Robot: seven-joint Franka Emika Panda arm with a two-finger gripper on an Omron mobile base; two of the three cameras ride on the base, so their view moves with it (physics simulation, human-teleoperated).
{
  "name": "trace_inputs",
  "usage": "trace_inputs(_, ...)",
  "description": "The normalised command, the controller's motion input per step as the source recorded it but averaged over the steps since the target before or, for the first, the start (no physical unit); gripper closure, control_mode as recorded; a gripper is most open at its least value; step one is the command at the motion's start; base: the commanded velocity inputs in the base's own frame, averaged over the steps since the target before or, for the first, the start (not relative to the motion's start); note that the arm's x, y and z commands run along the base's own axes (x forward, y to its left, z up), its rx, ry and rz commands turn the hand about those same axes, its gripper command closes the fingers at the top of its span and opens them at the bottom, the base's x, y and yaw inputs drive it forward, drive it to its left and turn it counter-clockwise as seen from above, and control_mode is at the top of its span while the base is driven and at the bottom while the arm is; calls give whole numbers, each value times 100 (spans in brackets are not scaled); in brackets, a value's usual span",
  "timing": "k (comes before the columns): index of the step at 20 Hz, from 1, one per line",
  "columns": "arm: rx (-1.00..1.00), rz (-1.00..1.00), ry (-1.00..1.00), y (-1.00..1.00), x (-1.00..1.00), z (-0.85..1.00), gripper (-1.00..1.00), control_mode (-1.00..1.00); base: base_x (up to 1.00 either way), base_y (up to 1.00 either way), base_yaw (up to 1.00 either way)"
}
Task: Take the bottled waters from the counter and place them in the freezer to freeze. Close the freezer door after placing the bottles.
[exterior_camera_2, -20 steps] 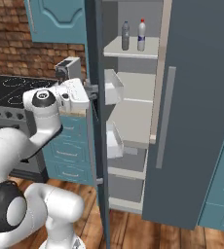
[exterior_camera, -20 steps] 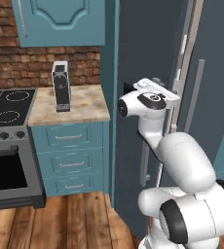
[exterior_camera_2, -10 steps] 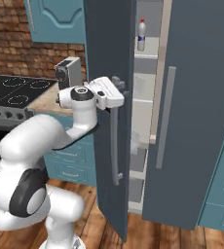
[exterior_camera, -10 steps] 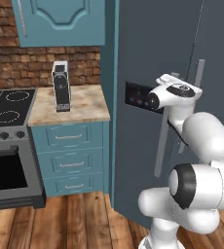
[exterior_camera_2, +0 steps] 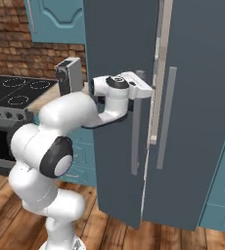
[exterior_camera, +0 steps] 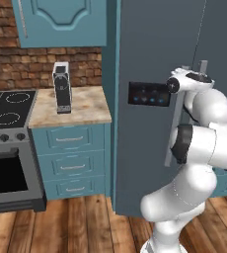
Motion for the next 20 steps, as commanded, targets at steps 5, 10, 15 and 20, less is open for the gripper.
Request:
trace_inputs(5,5,0,13,-46,100,0,-100,-100,0,0,0)
trace_inputs(10,0,0,3,-34,79,-5,-100,-100,0,0,0)
trace_inputs(15,0,0,0,-4,5,-1,-100,-100,0,0,0)
trace_inputs(20,-3,0,-8,39,-70,0,-100,-100,0,0,0)
